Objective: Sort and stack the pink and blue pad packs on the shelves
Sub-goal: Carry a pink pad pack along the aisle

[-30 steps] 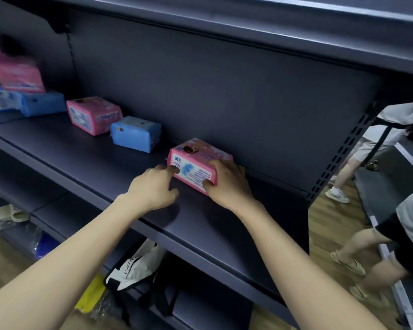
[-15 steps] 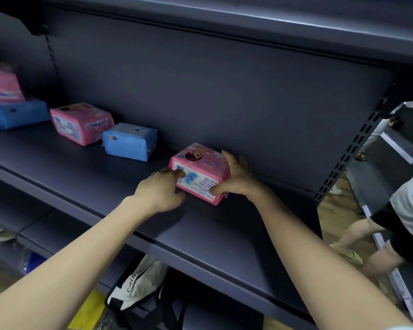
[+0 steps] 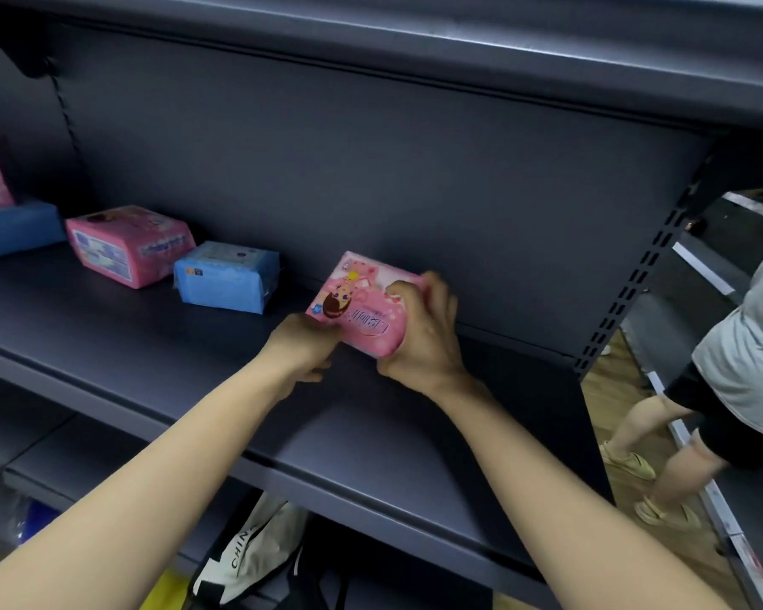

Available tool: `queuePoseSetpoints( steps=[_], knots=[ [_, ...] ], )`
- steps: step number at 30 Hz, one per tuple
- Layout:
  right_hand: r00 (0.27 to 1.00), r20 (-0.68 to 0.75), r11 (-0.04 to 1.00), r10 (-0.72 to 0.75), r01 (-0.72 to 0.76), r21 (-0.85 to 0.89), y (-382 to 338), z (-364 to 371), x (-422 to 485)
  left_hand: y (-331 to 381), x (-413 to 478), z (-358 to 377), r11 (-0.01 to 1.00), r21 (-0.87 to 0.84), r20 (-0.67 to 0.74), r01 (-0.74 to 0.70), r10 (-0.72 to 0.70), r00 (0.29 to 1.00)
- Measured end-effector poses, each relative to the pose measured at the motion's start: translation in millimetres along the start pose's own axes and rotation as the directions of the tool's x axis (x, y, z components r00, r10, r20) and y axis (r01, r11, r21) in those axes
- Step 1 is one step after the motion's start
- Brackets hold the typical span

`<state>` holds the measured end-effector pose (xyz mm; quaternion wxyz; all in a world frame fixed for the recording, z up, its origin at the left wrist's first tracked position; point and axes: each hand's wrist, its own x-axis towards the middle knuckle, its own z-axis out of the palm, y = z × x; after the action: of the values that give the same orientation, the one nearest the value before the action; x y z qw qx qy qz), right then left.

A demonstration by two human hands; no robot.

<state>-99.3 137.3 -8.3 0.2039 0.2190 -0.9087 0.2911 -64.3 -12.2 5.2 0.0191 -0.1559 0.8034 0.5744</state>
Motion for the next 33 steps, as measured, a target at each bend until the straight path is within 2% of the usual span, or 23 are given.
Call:
queuePoseSetpoints(
  steps=[2, 5, 8, 12, 15, 18, 21, 25, 29, 31, 33],
  knots=[
    [0.989, -0.09, 0.991, -0.115, 0.108, -0.077, -6, 6, -5, 7, -6, 0, 0.948, -0.29, 0.085, 0.135, -0.114, 0.99],
    [0.959, -0.139, 0.961, -0.246, 0.222, -0.168, -18, 13, -13, 12, -12, -1, 0.842, -0.492, 0.187, 0.222, -0.147, 0.971],
    [0.943, -0.069, 0.932, -0.325, 0.308, -0.19, -30, 11, -18, 9, -16, -2, 0.792, -0.554, 0.25, 0.257, -0.136, 0.959],
    [0.947, 0.031, 0.946, -0.32, 0.321, -0.049, -41, 4, -29, 0, -17, -4, 0.772, -0.598, 0.252, 0.215, -0.073, 0.965],
    [0.933, -0.097, 0.936, -0.347, 0.351, 0.023, -55, 2, -43, -3, -17, -5, 0.727, -0.662, 0.262, 0.182, -0.003, 0.965],
    [0.901, -0.219, 0.914, -0.374, 0.398, 0.078, -67, 3, -53, -4, -18, -5, 0.713, -0.677, 0.281, 0.183, 0.02, 0.96],
    [0.895, -0.25, 0.907, -0.37, 0.406, 0.113, -75, 4, -62, -2, -21, -6, 0.733, -0.651, 0.301, 0.198, 0.01, 0.953],
    [0.898, -0.284, 0.888, -0.336, 0.403, 0.222, -75, -9, -63, 1, -26, -14, 0.817, -0.543, 0.289, 0.195, -0.036, 0.957],
    [0.863, -0.412, 0.864, -0.293, 0.423, 0.271, -55, -26, -50, 2, -28, -33, 0.891, -0.417, 0.277, 0.18, -0.065, 0.959],
    [0.874, -0.419, 0.876, -0.247, 0.386, 0.288, -41, -32, -40, 2, -29, -42, 0.895, -0.402, 0.285, 0.193, -0.078, 0.955],
    [0.915, -0.345, 0.897, -0.207, 0.318, 0.306, -30, -38, -32, 2, -31, -50, 0.882, -0.416, 0.305, 0.223, -0.096, 0.948]
  ],
)
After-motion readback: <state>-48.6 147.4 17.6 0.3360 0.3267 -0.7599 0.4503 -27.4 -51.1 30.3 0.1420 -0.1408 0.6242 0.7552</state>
